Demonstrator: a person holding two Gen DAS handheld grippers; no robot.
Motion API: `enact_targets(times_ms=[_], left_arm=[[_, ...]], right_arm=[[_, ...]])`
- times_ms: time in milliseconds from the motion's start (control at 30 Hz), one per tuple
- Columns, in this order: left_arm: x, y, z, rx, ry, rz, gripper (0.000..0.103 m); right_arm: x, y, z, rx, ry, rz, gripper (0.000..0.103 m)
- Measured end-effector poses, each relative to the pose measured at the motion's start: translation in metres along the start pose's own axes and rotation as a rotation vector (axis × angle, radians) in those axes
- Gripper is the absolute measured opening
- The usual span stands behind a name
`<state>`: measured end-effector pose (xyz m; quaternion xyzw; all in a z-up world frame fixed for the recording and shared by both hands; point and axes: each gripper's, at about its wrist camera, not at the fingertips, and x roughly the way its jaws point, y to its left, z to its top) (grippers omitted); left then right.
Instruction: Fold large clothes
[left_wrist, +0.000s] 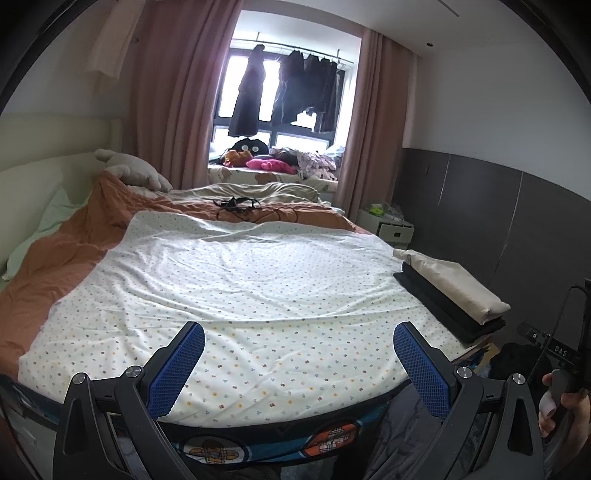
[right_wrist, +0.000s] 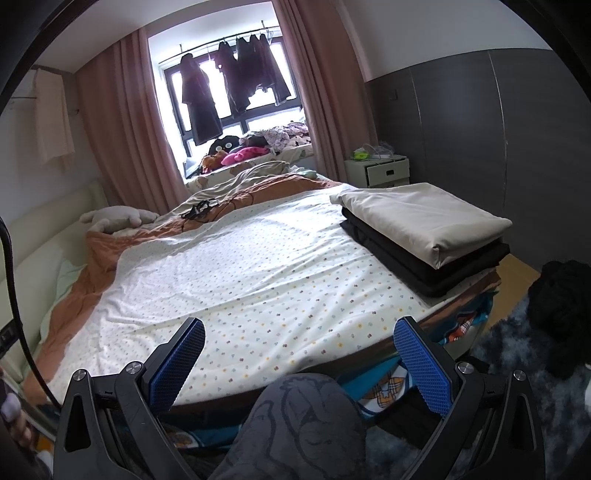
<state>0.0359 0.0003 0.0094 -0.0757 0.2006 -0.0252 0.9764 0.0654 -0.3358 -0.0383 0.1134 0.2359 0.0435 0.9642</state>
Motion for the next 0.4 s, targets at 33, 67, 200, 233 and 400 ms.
enact_targets(times_ms=[33, 67, 200, 233, 400], left_arm=[[-0.0013, 0.0001, -0.0008, 0.002, -0.002, -0.002, 0.103], [-0.0022, -0.0004, -0.0012, 0.002, -0.002, 0.000, 0.103], [-0.0054, 0.0012, -0.0036, -0.003, -0.002, 0.001, 0.103], [-0.0063, 0.0022, -0.0040, -0.006, -0.003, 0.001, 0.103], [-0.0096, 0.0044, 0.0019, -0.017, -0.017, 0.015, 0.103]], right_arm=[[-0.0007, -0.0014, 0.0001, 0.001, 0.000, -0.001, 0.103], [-0.0005, -0.0006, -0.0001, 0.002, -0.001, -0.001, 0.103], [-0.0015, -0.0002, 0.0004, -0.003, -0.003, 0.002, 0.103], [-0.0019, -0.0002, 0.0007, -0.005, -0.002, 0.003, 0.103], [-0.0001, 0.0017, 0.0090, -0.018, 0.011, 0.027, 0.103]])
